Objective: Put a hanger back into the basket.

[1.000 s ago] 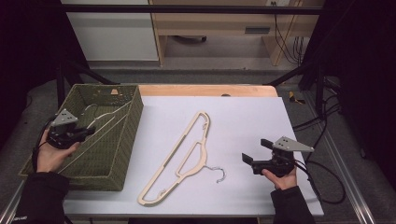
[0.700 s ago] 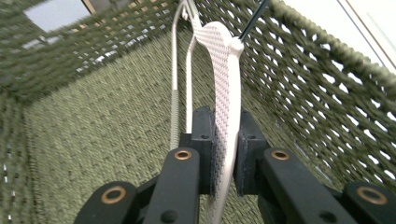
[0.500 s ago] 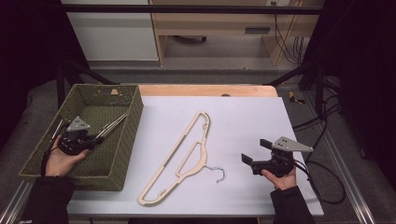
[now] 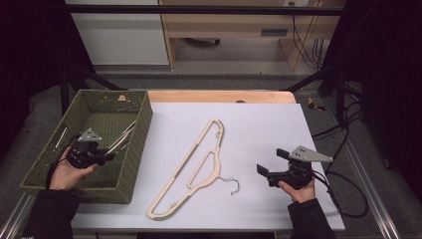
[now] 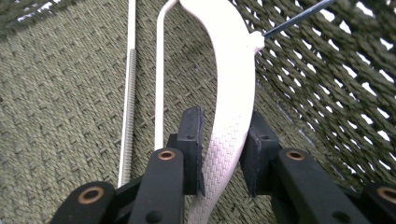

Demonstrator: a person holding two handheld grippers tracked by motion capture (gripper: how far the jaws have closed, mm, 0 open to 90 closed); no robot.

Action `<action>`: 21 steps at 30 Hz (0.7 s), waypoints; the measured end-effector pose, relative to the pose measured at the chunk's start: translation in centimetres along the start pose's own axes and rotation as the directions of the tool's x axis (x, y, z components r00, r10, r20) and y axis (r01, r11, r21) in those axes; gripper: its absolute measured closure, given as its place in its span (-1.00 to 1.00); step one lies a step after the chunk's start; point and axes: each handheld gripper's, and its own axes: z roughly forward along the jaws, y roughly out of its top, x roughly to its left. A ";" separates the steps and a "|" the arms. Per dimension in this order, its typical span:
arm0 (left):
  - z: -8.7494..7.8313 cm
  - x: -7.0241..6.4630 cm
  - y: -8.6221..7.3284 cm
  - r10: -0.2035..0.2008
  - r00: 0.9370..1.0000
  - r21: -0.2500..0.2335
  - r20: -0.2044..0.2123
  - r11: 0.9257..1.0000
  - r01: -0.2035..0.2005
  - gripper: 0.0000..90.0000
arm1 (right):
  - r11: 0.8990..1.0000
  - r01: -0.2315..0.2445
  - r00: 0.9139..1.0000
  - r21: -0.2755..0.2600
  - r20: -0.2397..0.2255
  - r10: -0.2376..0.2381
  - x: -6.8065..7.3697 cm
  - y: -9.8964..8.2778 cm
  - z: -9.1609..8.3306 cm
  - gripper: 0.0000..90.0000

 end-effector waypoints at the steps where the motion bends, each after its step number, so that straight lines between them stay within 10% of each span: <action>1: 0.0 0.0 0.0 0.000 1.000 0.000 0.000 1.000 0.000 0.57 | 1.000 0.000 1.000 0.000 -0.001 0.000 0.0 0.0 0.0 -0.91; 15: -1.6 -0.2 0.4 0.008 0.999 -0.094 -0.041 0.996 -0.012 0.04 | 1.000 0.009 1.000 -0.007 -0.008 -0.009 0.1 0.1 -0.1 -0.91; 21: -4.3 -0.4 1.0 -0.060 0.997 -0.252 -0.054 0.967 0.044 -0.33 | 1.000 0.018 1.000 -0.010 -0.019 -0.018 0.3 0.3 -0.2 -0.91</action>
